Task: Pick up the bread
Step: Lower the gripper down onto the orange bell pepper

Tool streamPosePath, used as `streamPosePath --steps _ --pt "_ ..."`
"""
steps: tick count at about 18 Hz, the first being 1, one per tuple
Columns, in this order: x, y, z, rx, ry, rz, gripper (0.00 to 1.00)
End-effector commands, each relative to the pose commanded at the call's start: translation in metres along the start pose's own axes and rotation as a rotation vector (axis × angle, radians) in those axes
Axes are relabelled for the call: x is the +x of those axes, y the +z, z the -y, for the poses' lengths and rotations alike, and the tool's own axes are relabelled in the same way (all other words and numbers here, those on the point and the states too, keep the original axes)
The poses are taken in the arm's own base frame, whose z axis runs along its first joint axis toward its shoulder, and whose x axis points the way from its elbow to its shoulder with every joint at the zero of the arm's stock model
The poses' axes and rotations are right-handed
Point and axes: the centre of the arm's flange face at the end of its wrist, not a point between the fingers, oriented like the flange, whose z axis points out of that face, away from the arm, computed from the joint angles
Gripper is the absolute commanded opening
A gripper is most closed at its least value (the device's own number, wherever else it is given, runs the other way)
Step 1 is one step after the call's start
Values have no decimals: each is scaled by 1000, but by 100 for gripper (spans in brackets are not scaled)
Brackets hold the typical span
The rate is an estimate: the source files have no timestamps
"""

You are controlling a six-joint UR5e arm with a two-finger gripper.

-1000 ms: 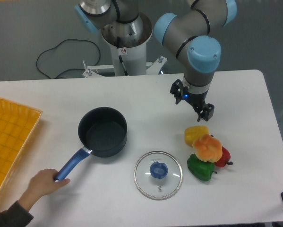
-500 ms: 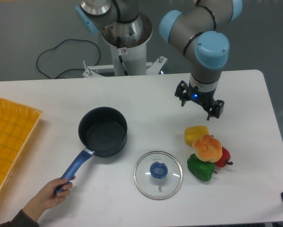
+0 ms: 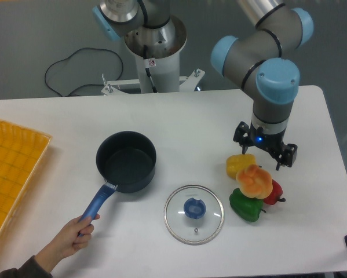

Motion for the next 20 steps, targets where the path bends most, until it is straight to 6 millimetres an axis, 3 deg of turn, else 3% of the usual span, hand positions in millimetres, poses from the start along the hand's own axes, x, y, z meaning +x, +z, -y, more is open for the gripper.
streamPosePath --steps 6,8,20 --pt "-14 22 6 10 12 40 93" --pt "-17 26 7 16 10 62 89" --pt "-16 49 12 12 17 48 81"
